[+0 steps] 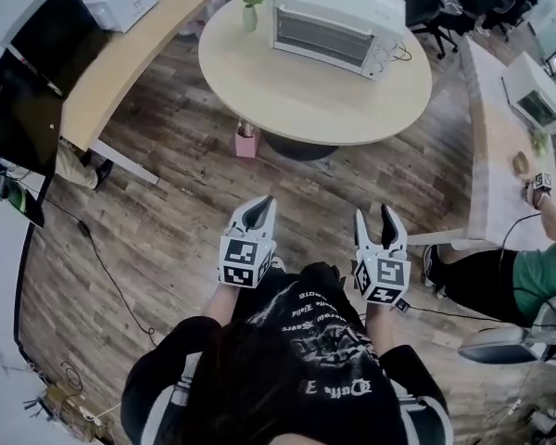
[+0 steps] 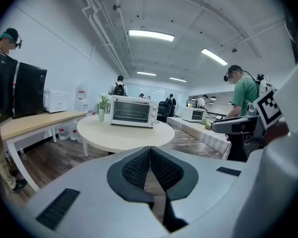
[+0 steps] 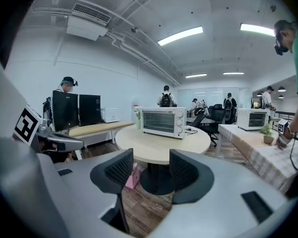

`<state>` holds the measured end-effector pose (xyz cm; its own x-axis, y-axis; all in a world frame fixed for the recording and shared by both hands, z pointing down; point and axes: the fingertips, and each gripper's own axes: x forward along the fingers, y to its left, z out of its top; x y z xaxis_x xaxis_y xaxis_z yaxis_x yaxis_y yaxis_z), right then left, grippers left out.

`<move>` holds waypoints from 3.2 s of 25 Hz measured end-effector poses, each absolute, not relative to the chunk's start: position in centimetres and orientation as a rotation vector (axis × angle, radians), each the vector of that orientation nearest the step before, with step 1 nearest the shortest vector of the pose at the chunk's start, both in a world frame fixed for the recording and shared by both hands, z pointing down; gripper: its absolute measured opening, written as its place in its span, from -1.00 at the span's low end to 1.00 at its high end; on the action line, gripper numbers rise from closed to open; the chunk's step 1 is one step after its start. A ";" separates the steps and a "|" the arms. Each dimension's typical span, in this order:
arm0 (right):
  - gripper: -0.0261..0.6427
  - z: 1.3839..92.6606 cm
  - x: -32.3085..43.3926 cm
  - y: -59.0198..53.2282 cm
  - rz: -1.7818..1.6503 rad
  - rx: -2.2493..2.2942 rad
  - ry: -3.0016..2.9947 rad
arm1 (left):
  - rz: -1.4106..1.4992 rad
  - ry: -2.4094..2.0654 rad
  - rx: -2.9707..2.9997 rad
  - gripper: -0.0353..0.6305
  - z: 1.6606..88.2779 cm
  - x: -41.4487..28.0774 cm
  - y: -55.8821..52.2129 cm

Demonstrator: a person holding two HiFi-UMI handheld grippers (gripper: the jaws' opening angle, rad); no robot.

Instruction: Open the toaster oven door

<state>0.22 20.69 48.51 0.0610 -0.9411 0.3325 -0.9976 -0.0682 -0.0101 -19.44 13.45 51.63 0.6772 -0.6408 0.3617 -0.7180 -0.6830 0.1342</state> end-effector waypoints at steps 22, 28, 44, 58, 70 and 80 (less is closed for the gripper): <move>-0.26 49.9 6.1 4.7 0.477 2.077 -2.026 | 0.495 -1.127 2.536 -0.83 54.0 -14.9 1.2; -0.29 49.3 12.4 -3.0 0.506 2.063 -2.069 | 0.492 -1.175 2.531 -0.83 52.9 -9.0 -5.1; -0.29 48.1 22.5 -17.7 0.488 1.891 -2.257 | 0.477 -1.340 2.420 -0.84 53.8 1.9 -15.8; -0.28 46.7 23.3 -21.7 0.676 1.998 -2.332 | 0.511 -1.283 2.449 -0.84 53.5 2.5 -20.3; -0.26 44.3 22.4 -27.9 1.035 2.115 -2.496 | 0.437 -1.252 2.444 -0.84 53.6 0.6 -23.1; -0.26 45.1 23.5 -33.1 1.273 2.256 -2.399 | 0.383 -1.290 2.421 -0.84 52.9 -1.4 -24.9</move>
<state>23.50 -33.06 45.10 -0.1394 -0.9727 0.1856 -0.6993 -0.0360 -0.7139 -1.41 -24.89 52.86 0.5438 -0.7363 0.4026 -0.8368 -0.5123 0.1932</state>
